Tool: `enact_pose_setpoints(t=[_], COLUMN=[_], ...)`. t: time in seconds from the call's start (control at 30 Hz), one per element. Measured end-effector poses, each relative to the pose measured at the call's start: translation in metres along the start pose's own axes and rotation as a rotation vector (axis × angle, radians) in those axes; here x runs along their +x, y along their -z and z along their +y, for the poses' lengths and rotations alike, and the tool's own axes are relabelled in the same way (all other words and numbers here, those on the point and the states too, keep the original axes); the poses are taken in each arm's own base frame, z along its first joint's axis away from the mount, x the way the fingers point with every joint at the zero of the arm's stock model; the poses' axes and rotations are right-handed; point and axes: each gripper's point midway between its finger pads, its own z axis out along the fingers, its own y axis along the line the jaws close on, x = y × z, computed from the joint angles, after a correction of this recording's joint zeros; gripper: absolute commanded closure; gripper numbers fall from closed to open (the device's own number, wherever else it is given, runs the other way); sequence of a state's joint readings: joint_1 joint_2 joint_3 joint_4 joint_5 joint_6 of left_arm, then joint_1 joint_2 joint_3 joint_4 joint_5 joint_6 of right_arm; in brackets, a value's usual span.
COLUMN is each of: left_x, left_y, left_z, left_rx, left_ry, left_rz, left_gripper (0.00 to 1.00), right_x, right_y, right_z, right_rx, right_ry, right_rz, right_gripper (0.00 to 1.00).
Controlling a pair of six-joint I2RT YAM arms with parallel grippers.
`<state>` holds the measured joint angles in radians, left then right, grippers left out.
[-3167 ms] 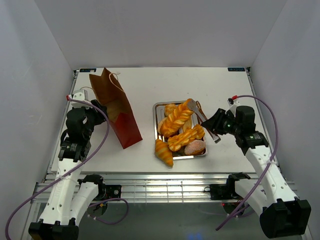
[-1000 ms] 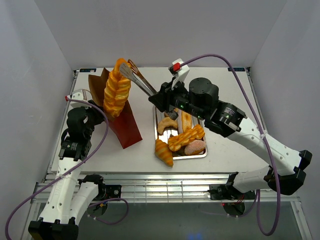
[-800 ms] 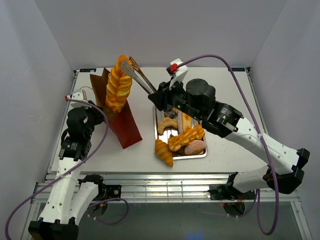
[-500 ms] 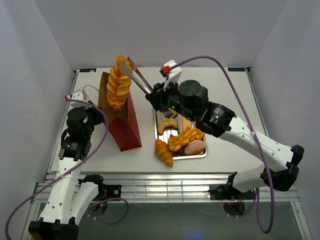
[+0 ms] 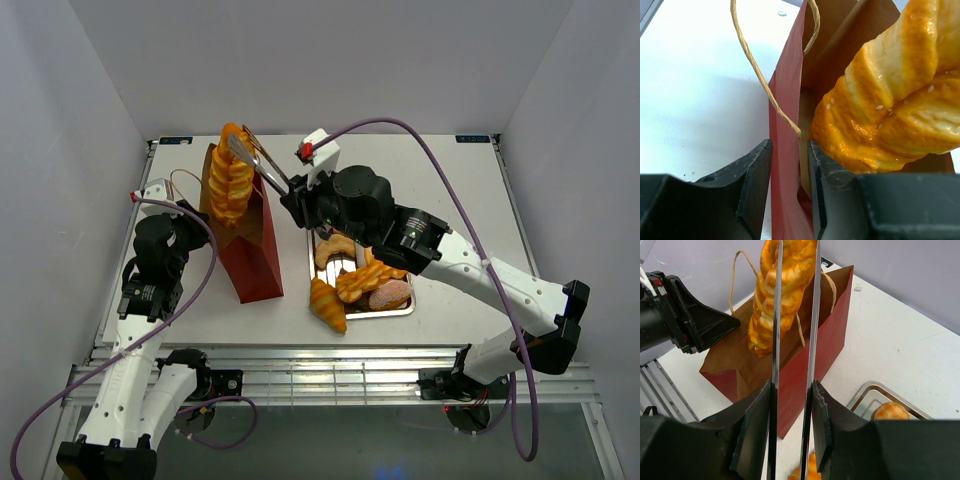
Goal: Place the fake bread into the paper bag
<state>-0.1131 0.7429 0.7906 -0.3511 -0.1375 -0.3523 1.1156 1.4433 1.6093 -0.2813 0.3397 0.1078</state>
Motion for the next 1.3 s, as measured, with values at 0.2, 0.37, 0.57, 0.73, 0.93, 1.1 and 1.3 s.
enact_pose_setpoints(t=[0.2, 0.37, 0.57, 0.73, 0.93, 1.1, 1.3], left_x=[0.001, 0.002, 0.002, 0.002, 0.002, 0.002, 0.003], left_y=[0.000, -0.001, -0.001, -0.001, -0.001, -0.001, -0.001], left_z=[-0.001, -0.002, -0.003, -0.003, -0.003, -0.003, -0.003], left_rx=[0.006, 0.009, 0.014, 0.015, 0.016, 0.016, 0.015], left_ry=[0.000, -0.001, 0.000, 0.000, 0.000, 0.000, 0.001], left_rz=[0.004, 0.010, 0.011, 0.012, 0.012, 0.012, 0.012], left_gripper=[0.55, 0.55, 0.60, 0.62, 0.59, 0.55, 0.39], right_x=[0.000, 0.000, -0.004, -0.006, -0.008, -0.002, 0.005], right_y=[-0.001, -0.004, -0.006, -0.006, -0.005, 0.009, 0.039], right_z=[0.000, 0.001, 0.002, 0.003, 0.001, -0.012, -0.033], right_rx=[0.002, 0.000, -0.004, -0.005, 0.006, 0.064, 0.132], right_ry=[0.011, 0.012, 0.008, 0.004, -0.009, -0.041, -0.087], right_rz=[0.000, 0.002, -0.012, -0.018, -0.024, -0.028, -0.056], right_gripper=[0.52, 0.46, 0.42, 0.44, 0.45, 0.44, 0.45])
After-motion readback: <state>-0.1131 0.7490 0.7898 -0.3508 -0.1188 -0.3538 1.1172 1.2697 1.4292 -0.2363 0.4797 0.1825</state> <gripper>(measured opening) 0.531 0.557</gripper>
